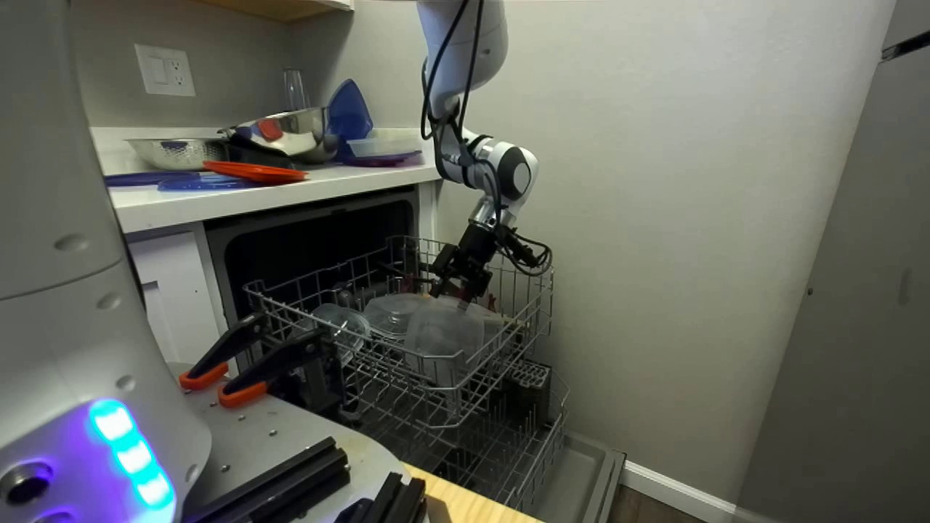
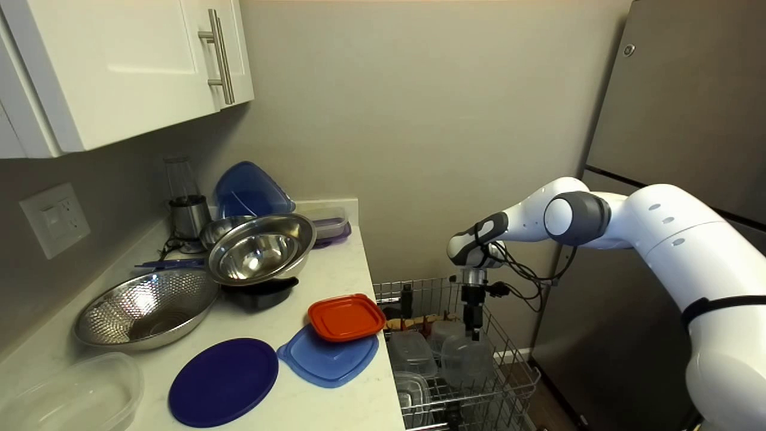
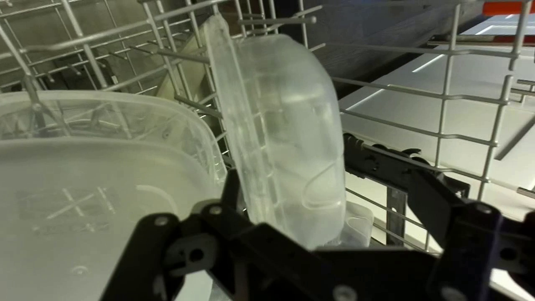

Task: Put the bowl on the counter

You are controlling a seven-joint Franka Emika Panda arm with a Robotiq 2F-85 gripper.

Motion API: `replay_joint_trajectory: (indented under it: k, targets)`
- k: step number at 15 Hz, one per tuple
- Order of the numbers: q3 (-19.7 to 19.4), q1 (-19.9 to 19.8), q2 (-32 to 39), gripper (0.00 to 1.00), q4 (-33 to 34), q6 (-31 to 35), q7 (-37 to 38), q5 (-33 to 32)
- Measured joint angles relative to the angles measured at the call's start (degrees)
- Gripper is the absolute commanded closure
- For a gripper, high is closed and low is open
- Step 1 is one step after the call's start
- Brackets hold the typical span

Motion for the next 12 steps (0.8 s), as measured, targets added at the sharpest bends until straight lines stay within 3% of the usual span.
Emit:
replay_joint_trajectory:
  k: [2, 3, 4, 12]
  targets:
    - [0.00, 0.09, 0.17, 0.00, 1.23, -2.49, 0.00, 0.00]
    - [-0.02, 0.11, 0.32, 0.06, 1.80, -3.49, 0.00, 0.00]
    - [-0.04, 0.13, 0.54, 0.26, 2.37, -4.36, 0.00, 0.00]
    - [-0.10, 0.34, 3.17, 0.78, 5.96, -7.11, -0.01, 0.00]
